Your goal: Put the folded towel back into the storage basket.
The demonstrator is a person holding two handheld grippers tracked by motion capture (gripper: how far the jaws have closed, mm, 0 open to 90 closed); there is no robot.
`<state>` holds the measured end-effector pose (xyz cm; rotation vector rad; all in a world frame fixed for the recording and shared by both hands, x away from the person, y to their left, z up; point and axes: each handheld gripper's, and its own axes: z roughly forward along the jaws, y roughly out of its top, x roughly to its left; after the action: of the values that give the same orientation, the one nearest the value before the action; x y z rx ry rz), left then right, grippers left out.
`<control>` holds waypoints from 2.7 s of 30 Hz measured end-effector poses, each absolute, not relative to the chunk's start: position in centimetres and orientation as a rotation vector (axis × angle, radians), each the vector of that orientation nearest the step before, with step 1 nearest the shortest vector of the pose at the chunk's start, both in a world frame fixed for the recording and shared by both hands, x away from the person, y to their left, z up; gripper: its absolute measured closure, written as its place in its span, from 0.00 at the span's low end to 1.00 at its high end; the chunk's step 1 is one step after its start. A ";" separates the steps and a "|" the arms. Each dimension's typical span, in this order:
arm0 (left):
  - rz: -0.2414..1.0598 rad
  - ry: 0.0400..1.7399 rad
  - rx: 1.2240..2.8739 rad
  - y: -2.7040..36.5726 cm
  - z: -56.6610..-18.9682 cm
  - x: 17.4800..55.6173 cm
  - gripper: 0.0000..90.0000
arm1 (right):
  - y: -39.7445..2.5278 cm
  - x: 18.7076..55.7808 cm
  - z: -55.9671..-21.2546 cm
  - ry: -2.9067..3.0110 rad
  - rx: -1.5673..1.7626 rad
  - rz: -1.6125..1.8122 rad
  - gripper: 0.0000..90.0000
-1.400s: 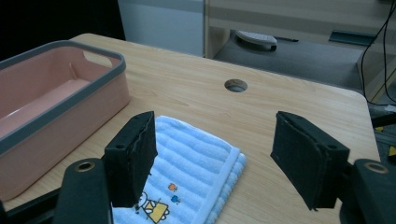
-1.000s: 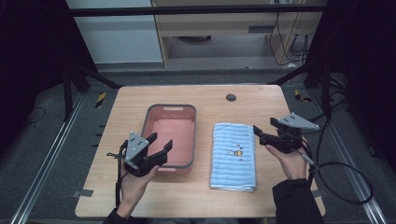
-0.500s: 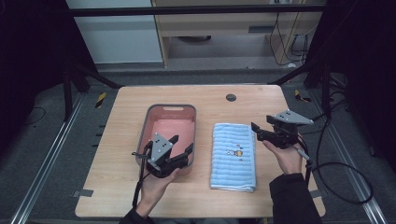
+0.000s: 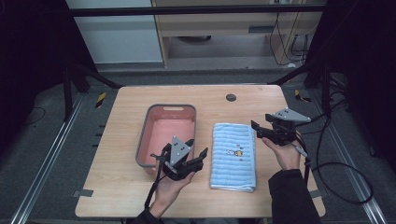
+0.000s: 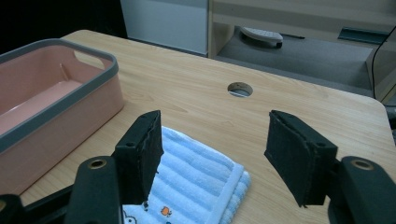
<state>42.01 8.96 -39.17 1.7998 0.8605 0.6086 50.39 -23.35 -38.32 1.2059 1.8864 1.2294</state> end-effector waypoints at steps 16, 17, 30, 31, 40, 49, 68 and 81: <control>0.572 0.841 1.863 5.6 -41.2 42.3 0.50 | -24.2 52.1 -39.6 1.891 1.254 1.216 0.42; 0.568 0.844 1.867 5.4 -41.4 42.3 0.50 | -24.2 52.2 -39.7 1.894 1.258 1.212 0.42; 0.554 0.877 1.916 4.4 -44.0 42.2 0.54 | -24.0 54.0 -42.1 1.934 1.309 1.165 0.47; 0.554 0.877 1.916 4.4 -44.0 42.2 0.54 | -24.1 54.1 -42.3 1.932 1.312 1.169 0.47; 0.542 0.904 1.950 4.2 -45.6 42.0 0.56 | -24.2 54.9 -43.7 1.951 1.352 1.133 0.49; 0.532 0.928 1.976 4.2 -46.8 41.7 0.59 | -24.1 55.5 -45.4 1.975 1.382 1.103 0.53; 0.483 0.983 2.040 4.4 -49.2 41.6 0.60 | -23.3 56.3 -48.8 2.047 1.439 1.050 0.58; 0.474 1.008 2.083 4.0 -50.2 41.8 0.61 | -22.9 56.5 -49.8 2.104 1.446 1.006 0.64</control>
<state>41.83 3.98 -50.23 2.0825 1.0083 0.4741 56.52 -22.94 -49.79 1.4461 2.1042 1.0059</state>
